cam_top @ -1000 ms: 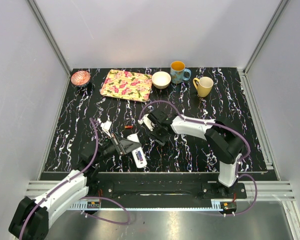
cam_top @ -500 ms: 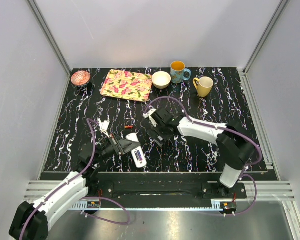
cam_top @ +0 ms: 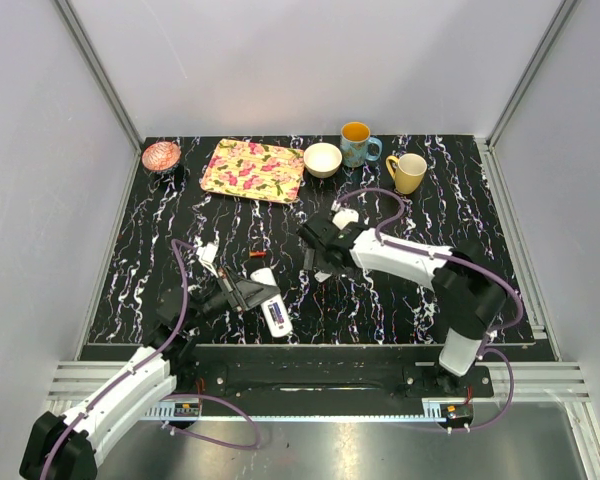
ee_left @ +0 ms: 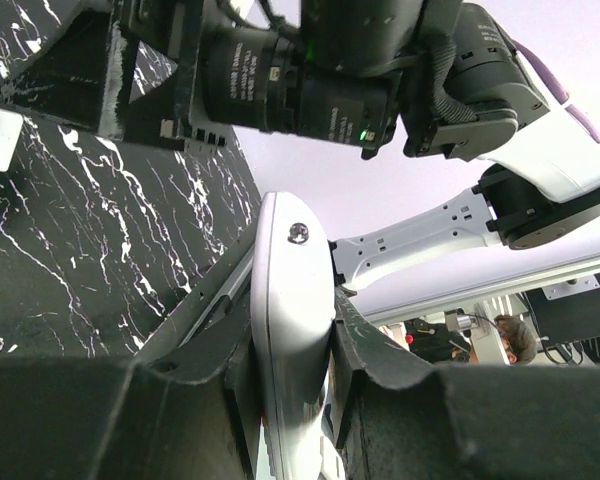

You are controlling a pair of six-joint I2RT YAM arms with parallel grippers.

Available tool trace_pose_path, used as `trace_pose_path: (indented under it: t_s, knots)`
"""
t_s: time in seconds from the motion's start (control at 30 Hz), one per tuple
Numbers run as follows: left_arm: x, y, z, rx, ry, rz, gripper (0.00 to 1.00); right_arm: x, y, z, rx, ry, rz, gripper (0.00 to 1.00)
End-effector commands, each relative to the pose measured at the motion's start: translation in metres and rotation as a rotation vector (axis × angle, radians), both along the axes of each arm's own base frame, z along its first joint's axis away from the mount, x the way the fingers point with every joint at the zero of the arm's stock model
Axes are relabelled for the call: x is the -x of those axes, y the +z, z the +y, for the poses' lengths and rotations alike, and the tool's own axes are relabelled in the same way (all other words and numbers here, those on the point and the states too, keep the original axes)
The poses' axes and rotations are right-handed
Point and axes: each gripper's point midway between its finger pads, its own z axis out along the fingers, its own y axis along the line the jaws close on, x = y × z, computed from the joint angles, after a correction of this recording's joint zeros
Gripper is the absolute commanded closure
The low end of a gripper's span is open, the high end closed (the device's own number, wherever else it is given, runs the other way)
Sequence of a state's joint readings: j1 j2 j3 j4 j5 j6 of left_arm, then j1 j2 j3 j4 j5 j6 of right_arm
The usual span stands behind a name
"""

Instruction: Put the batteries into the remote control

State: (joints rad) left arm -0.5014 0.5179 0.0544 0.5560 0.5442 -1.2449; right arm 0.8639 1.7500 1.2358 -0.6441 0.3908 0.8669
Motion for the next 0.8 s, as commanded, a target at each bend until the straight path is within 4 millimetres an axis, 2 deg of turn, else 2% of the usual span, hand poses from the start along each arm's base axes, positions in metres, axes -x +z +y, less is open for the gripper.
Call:
trace_pose_path:
  t_s: [0.0,0.2,0.4,0.43,0.6,0.7,0.77]
  knots:
    - [-0.003,0.006,0.002,0.003,0.019,-0.034,1.00,0.014,-0.012,0.010,-0.093,-0.311,0.048,0.05]
    - [-0.003,0.006,0.002,0.005,0.019,-0.033,1.00,0.012,-0.033,0.017,-0.072,-0.363,0.085,0.06]
    - [-0.003,0.006,0.002,0.002,0.021,-0.030,1.00,0.019,-0.049,0.005,-0.032,-0.387,0.118,0.12]
    - [-0.004,0.006,0.002,0.001,0.023,-0.033,1.00,0.022,-0.053,0.000,-0.022,-0.383,0.127,0.16]
    - [-0.005,0.004,0.002,-0.004,0.026,-0.026,1.00,0.022,-0.063,-0.004,-0.029,-0.384,0.151,0.20]
    - [-0.005,0.005,0.002,-0.001,0.026,-0.029,1.00,0.023,-0.069,-0.004,-0.024,-0.332,0.172,0.22]
    - [-0.004,0.005,0.002,-0.002,0.026,-0.027,1.00,0.026,-0.069,-0.003,-0.001,-0.229,0.187,0.22]
